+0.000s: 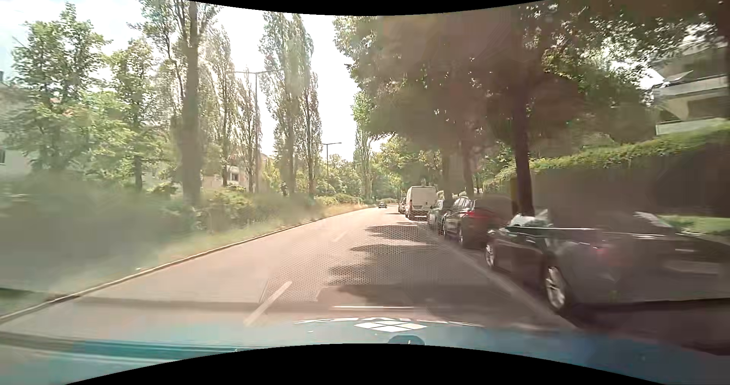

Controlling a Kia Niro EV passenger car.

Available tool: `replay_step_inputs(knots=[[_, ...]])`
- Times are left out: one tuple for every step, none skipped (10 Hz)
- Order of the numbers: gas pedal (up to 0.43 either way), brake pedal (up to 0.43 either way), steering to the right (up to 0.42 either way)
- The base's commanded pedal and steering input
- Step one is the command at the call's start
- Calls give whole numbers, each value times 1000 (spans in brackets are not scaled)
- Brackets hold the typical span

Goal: Follow the waypoints while adhering to traffic rules and regulations

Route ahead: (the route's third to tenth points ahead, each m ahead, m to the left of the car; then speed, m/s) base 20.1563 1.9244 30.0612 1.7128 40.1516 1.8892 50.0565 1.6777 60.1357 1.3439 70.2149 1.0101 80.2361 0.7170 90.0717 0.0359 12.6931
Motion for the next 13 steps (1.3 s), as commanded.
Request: replay_step_inputs(knots=[[177, 0, -4], [177, 0, -3], [177, 0, -1], [177, 0, 0], [177, 0, 0], [177, 0, 0], [177, 0, 1], [177, 0, 2], [177, 0, 3], [177, 0, 3], [177, 0, 3], [177, 0, 2], [177, 0, 2]])
